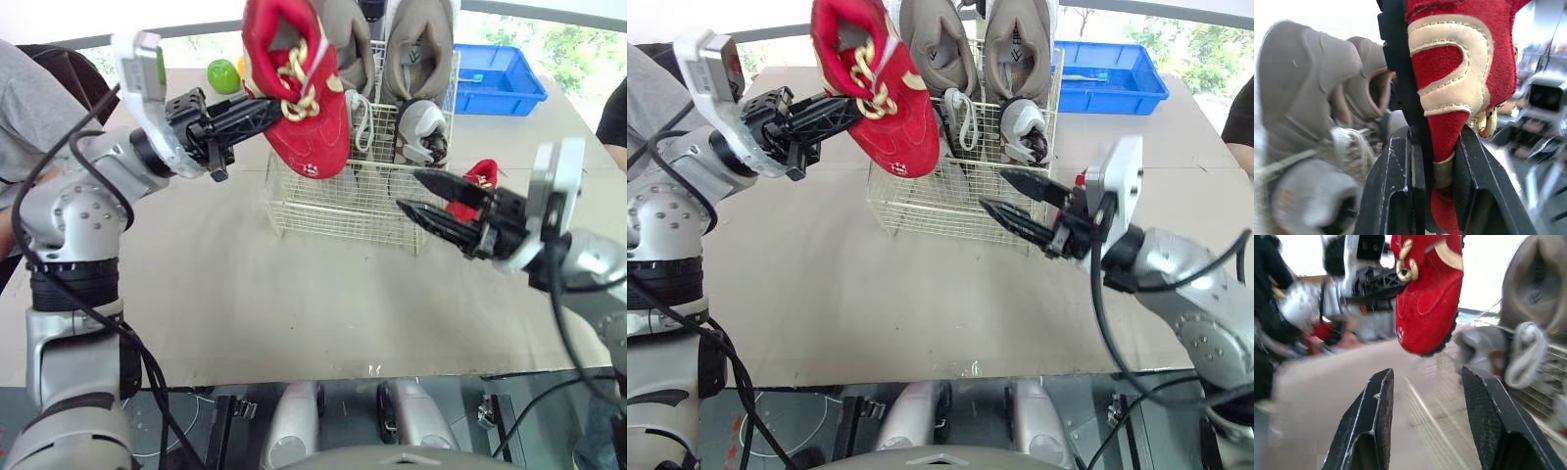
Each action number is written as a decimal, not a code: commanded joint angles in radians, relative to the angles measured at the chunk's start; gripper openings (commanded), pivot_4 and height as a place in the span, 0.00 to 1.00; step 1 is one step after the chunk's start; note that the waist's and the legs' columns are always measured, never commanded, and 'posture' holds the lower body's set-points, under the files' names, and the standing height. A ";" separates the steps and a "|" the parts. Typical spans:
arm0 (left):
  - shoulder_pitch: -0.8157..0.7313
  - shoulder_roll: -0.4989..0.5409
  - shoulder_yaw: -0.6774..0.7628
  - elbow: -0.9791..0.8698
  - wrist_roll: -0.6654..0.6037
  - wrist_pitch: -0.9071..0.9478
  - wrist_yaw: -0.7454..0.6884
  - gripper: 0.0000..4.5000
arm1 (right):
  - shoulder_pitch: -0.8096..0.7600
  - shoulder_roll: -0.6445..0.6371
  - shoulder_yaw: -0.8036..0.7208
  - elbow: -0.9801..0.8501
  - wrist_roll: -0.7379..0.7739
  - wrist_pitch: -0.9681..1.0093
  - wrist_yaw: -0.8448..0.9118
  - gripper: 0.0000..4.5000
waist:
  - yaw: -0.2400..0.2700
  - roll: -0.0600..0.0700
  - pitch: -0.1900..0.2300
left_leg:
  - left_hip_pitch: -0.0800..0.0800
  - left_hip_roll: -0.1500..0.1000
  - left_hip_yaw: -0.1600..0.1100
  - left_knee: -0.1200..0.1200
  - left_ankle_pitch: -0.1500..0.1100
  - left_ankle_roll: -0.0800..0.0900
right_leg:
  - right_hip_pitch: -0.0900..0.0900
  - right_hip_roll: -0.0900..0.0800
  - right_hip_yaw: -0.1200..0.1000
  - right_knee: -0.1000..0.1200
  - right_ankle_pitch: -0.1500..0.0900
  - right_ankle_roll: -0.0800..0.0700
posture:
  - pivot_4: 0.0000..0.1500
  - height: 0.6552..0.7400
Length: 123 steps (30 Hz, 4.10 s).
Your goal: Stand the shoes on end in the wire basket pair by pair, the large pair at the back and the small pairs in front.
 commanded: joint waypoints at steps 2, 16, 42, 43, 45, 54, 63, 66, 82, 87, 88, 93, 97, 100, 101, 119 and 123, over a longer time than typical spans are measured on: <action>-0.063 -0.055 -0.043 0.156 0.204 -0.282 -0.157 0.09 | 0.079 0.035 -0.054 -0.072 -0.029 -0.065 0.020 0.43 | 0.000 0.000 0.000 | 0.000 0.000 0.000 0.000 0.000 0.000 | 0.000 0.000 0.001 0.000 0.000 0.000 | 1.00 1.00; -0.188 -0.132 -0.088 0.591 0.426 -0.581 -0.455 0.09 | 0.167 0.043 -0.083 -0.134 -0.051 -0.048 -0.015 0.43 | -0.007 0.000 0.000 | 0.001 0.000 0.000 0.001 0.000 0.000 | 0.001 0.001 0.001 0.001 0.000 0.000 | 1.00 1.00; -0.150 -0.019 -0.078 0.339 0.432 -0.353 -0.398 0.83 | 0.123 0.048 -0.032 -0.052 -0.126 -0.027 0.049 0.44 | -0.009 0.000 0.000 | 0.004 0.001 -0.003 0.002 0.000 0.000 | 0.001 0.000 0.003 0.008 0.000 0.000 | 1.00 1.00; -0.124 -0.033 -0.071 0.263 0.428 -0.329 -0.348 0.83 | 0.121 0.047 -0.034 -0.049 -0.126 -0.026 0.054 0.44 | -0.009 0.000 0.000 | 0.004 0.001 -0.004 0.002 0.000 0.000 | 0.001 0.000 0.003 0.008 0.000 0.000 | 1.00 1.00; -0.078 -0.053 -0.069 0.131 0.441 -0.272 -0.246 0.83 | 0.118 0.046 -0.035 -0.043 -0.128 -0.024 0.062 0.44 | -0.003 -0.001 0.000 | 0.004 0.001 -0.005 0.002 0.000 0.000 | 0.001 0.000 0.002 0.008 0.000 0.000 | 1.00 1.00; 0.033 -0.100 -0.114 -0.236 0.585 -0.078 0.153 0.83 | 0.145 0.043 -0.045 -0.063 -0.137 -0.013 0.070 0.44 | -0.007 -0.001 0.000 | 0.005 0.001 -0.005 0.002 0.000 0.000 | 0.002 0.000 0.003 0.008 0.000 0.000 | 1.00 1.00; 0.166 -0.138 -0.180 -0.364 0.773 -0.226 0.333 0.28 | 0.157 0.050 -0.045 -0.072 -0.149 -0.013 0.062 0.44 | -0.006 -0.001 0.000 | 0.006 0.000 -0.005 0.002 0.000 0.000 | 0.003 0.000 0.003 0.008 0.000 0.000 | 1.00 1.00; 0.210 -0.174 -0.139 -0.391 0.764 -0.238 0.399 0.13 | 0.162 0.049 -0.048 -0.070 -0.152 -0.016 0.064 0.44 | -0.006 0.000 -0.001 | 0.006 0.000 -0.005 0.002 0.000 0.000 | 0.003 0.000 0.003 0.008 0.000 0.000 | 1.00 1.00; 0.394 -0.404 0.097 -0.550 0.589 -0.073 0.736 0.03 | 0.150 0.036 -0.049 -0.051 -0.147 -0.010 0.097 0.44 | -0.006 -0.001 -0.001 | 0.006 0.000 -0.005 0.002 0.000 0.000 | 0.004 0.000 0.003 0.008 0.000 0.000 | 1.00 1.00; 0.422 -0.449 0.077 -0.614 0.552 0.036 0.802 0.03 | 0.144 0.033 -0.049 -0.043 -0.147 -0.008 0.105 0.44 | -0.007 -0.001 -0.001 | 0.006 0.000 -0.005 0.002 0.000 0.000 | 0.004 0.000 0.003 0.008 0.000 0.000 | 1.00 1.00; 0.422 -0.467 0.077 -0.626 0.542 0.060 0.824 0.03 | 0.143 0.033 -0.049 -0.042 -0.147 -0.007 0.106 0.44 | -0.007 -0.001 -0.001 | 0.007 0.000 -0.005 0.002 0.000 0.000 | 0.004 0.000 0.003 0.008 0.000 0.000 | 1.00 1.00; 0.422 -0.460 0.049 -0.643 0.554 0.125 0.850 0.03 | 0.136 0.033 -0.044 -0.039 -0.149 -0.005 0.109 0.44 | -0.007 -0.001 -0.001 | 0.007 0.000 -0.005 0.002 0.000 0.000 | 0.004 0.000 0.003 0.008 0.000 0.000 | 1.00 1.00; 0.453 -0.434 0.016 -0.626 0.547 0.153 0.826 0.03 | 0.135 0.036 -0.037 -0.040 -0.153 -0.004 0.107 0.44 | -0.006 -0.001 -0.002 | 0.007 0.000 -0.005 0.002 0.000 0.000 | 0.004 0.000 0.003 0.008 0.000 0.000 | 1.00 1.00; 0.447 -0.412 0.012 -0.599 0.553 0.133 0.809 0.03 | 0.141 0.034 -0.042 -0.043 -0.151 -0.002 0.106 0.44 | -0.006 -0.001 -0.002 | 0.010 0.000 -0.005 0.002 0.000 0.000 | 0.008 0.000 0.002 0.007 0.000 0.000 | 1.00 1.00; 0.445 -0.404 0.017 -0.589 0.553 0.131 0.805 0.03 | 0.143 0.033 -0.044 -0.043 -0.151 -0.003 0.107 0.44 | -0.006 -0.001 -0.002 | 0.011 0.000 -0.005 0.002 0.000 0.000 | 0.009 0.000 0.002 0.007 0.000 0.000 | 1.00 1.00; 0.404 -0.397 0.342 -0.567 0.160 0.207 0.773 0.95 | 0.087 0.053 -0.114 0.056 -0.075 0.141 -0.007 0.99 | -0.007 -0.001 -0.001 | 0.020 0.001 -0.005 -0.001 0.000 0.000 | 0.019 0.000 0.003 0.003 0.000 0.000 | 1.00 1.00; 0.413 -0.347 0.411 -0.617 -0.175 0.306 0.675 0.95 | 0.094 0.039 -0.200 0.087 -0.110 0.185 -0.093 0.99 | -0.006 -0.002 -0.001 | 0.020 0.001 -0.005 -0.001 0.000 0.000 | 0.018 0.000 0.003 0.003 0.000 0.000 | 1.00 1.00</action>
